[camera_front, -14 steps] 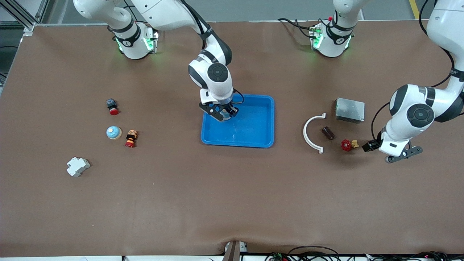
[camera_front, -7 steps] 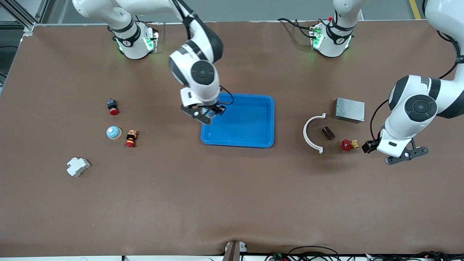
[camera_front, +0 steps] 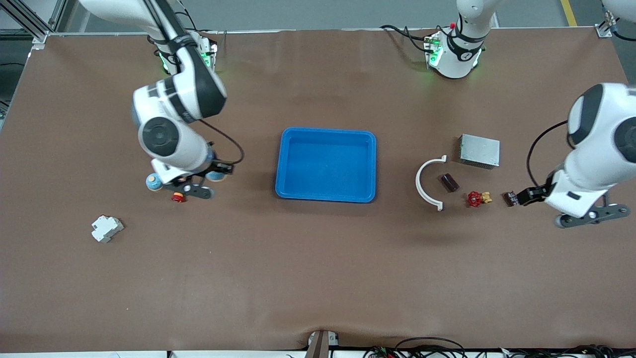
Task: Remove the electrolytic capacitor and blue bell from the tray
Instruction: 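Lift the bell with the right gripper while the left gripper places the capacitor, then carry the bell toward the first bell while the left gripper withdraws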
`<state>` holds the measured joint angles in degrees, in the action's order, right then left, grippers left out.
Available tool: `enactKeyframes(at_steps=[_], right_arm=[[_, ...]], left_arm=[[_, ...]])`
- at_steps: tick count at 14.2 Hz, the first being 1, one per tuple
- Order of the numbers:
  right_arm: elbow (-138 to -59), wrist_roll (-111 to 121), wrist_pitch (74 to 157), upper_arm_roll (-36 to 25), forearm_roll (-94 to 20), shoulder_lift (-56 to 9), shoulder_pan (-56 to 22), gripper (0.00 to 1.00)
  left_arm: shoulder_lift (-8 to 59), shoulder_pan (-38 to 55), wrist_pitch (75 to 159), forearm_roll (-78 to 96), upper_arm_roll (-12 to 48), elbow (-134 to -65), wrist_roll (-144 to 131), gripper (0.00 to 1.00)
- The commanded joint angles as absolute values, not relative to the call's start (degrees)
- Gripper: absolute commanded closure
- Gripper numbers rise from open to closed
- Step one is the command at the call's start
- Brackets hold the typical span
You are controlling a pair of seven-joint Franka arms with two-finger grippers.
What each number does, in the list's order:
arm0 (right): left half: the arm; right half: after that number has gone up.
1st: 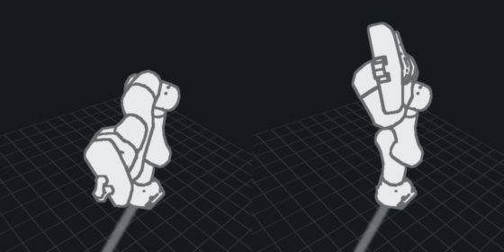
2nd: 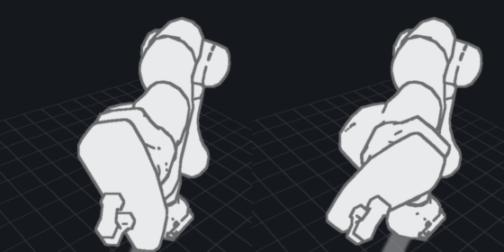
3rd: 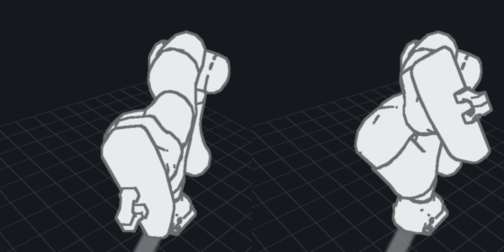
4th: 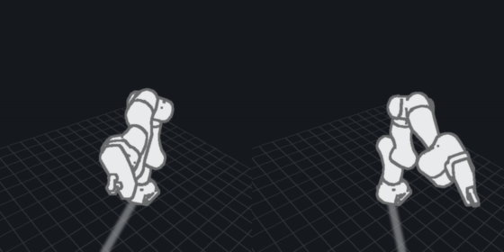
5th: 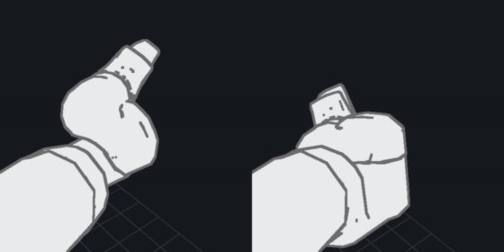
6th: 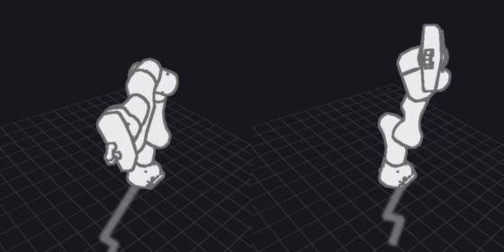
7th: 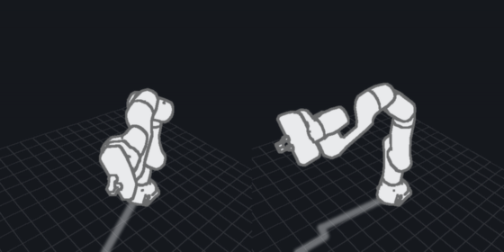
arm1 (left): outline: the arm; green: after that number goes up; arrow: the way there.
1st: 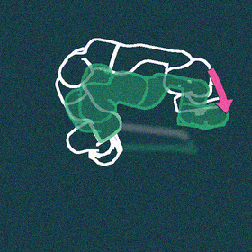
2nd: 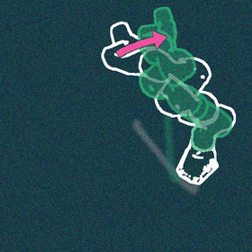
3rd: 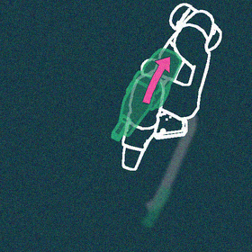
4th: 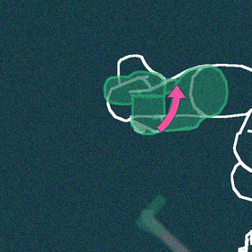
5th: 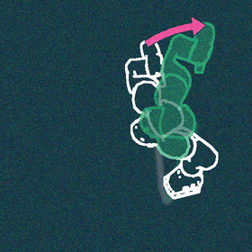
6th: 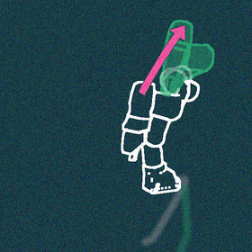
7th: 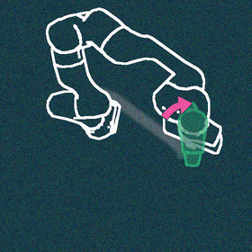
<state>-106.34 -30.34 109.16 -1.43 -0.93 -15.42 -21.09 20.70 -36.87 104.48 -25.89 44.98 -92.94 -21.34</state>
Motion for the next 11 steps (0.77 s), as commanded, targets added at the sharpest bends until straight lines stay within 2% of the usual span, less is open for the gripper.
enactKeyframes(at_steps=[1,3,6,11], right_arm=[[-110.21,-21.13,110.04,-0.26,3.41,-11.87,-16.01,1.0],[-111.43,-16.64,112.39,-0.18,4.92,-11.87,-11.88,1.0],[-117.14,-8.12,122.49,-0.09,4.57,-10.9,-5.47,1.0],[-118.48,2.44,131.38,0.0,3.61,-13.96,2.45,1.0]], left_arm=[[20.57,-37.44,97.66,-22.16,45.97,-85.45,-15.48,0.0],[19.17,-37.44,94.67,-21.19,46.4,-82.8,-13.89,0.0],[14.08,-37.44,93.69,-19.34,46.58,-82.35,-13.45,0.0],[10.28,-37.27,91.85,-16.7,46.58,-82.27,-13.27,0.0]])
